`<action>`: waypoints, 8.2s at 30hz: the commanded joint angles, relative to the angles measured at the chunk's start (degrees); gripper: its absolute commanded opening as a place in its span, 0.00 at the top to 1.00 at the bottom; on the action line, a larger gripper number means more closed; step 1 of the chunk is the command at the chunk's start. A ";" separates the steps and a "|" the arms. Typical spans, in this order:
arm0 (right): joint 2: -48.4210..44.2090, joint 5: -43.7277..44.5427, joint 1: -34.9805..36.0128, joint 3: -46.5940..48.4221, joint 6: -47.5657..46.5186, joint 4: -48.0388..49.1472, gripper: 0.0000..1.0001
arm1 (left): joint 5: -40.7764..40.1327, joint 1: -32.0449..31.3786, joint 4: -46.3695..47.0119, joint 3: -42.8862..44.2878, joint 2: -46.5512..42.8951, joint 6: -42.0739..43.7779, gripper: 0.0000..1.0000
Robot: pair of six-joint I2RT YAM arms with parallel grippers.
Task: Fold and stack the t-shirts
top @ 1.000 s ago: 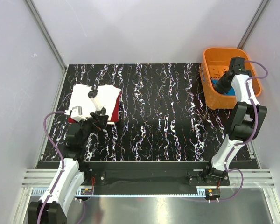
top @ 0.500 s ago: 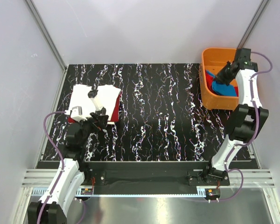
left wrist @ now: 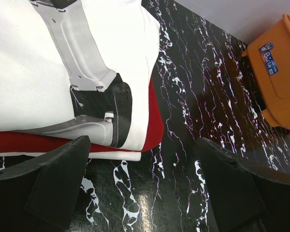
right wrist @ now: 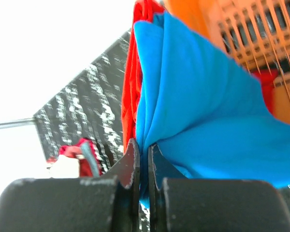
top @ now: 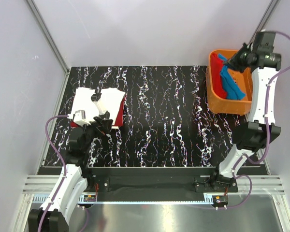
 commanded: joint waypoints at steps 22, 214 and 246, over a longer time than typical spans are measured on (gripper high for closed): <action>-8.19 -14.37 7.81 -5.26 -3.30 9.28 0.43 | -1.22 -1.79 1.88 2.44 -0.08 1.12 0.01; -18.13 21.78 16.51 -58.15 -7.35 36.43 0.24 | -5.09 -8.65 0.82 4.46 1.59 3.32 0.01; -1.44 29.59 39.10 -53.89 -8.75 38.82 0.58 | -5.79 -11.55 1.53 5.25 2.91 4.37 0.01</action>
